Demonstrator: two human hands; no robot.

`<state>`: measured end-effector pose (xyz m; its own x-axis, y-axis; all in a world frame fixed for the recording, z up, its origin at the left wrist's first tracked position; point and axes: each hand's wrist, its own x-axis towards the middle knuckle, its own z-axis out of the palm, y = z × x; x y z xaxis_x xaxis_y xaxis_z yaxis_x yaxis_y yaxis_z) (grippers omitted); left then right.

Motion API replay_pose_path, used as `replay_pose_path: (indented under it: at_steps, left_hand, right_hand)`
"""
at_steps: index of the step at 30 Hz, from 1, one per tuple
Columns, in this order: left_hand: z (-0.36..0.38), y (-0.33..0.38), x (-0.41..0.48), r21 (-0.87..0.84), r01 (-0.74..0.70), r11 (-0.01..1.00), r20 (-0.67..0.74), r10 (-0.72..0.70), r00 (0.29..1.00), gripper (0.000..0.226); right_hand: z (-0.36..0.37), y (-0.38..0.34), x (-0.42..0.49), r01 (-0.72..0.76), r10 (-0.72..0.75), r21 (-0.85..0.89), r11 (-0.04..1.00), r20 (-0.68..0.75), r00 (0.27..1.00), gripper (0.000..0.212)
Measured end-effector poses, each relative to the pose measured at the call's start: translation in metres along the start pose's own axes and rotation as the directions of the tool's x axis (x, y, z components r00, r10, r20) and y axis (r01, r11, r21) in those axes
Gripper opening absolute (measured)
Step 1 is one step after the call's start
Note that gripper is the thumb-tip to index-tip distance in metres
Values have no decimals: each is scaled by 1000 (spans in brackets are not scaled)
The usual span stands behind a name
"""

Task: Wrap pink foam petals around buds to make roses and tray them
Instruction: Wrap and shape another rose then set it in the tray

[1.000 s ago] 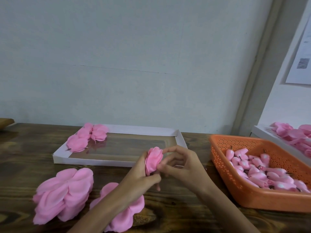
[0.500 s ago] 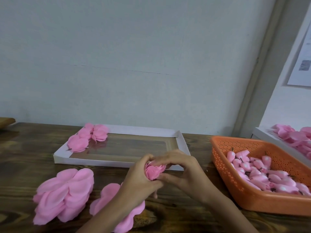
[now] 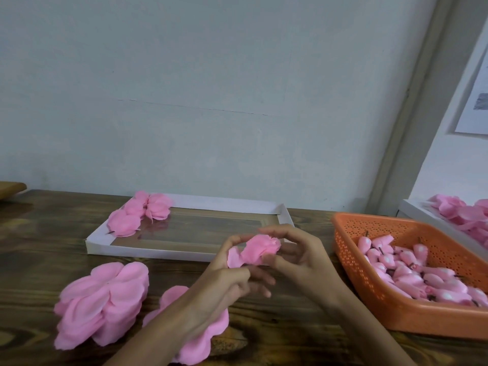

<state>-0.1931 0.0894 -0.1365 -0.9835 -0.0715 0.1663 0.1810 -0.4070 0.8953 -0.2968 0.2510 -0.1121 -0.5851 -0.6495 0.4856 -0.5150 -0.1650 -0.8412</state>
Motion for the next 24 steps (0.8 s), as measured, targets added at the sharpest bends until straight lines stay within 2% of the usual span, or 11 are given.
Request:
replay_pose_path:
  at_steps: [5, 9, 12, 14, 17, 20, 24]
  left_hand:
    - [-5, 5, 0, 22, -40, 999, -29, 41, 999, 67]
    - [-9, 6, 2, 120, -108, 987, -107, 121, 987, 51]
    - [-9, 12, 2, 124, -178, 976, -172, 197, 965, 32]
    - [-8, 16, 1, 151, -218, 964, -205, 246, 947, 22]
    - [-10, 19, 1, 252, -246, 936, -224, 304, 926, 28]
    - [-9, 21, 0, 283, -290, 914, -159, 343, 926, 24]
    - [-4, 22, -3, 237, -315, 919, -73, 340, 938, 12]
  right_hand:
    - [-9, -1, 3, -29, 41, 104, 994, -121, 992, 46]
    - [-11, -2, 2, -56, 82, 172, 984, -146, 986, 43]
    - [-11, -1, 2, -65, 89, 163, 984, -144, 986, 42]
    - [-11, 1, 1, -69, 89, 147, 987, -134, 987, 43]
    - [-12, 4, 1, -62, 77, 163, 985, -88, 993, 40]
    - [-12, 2, -1, -36, 37, 197, 980, -3, 999, 28]
    - [-11, -4, -1, -29, 3, 278, 960, 95, 995, 29]
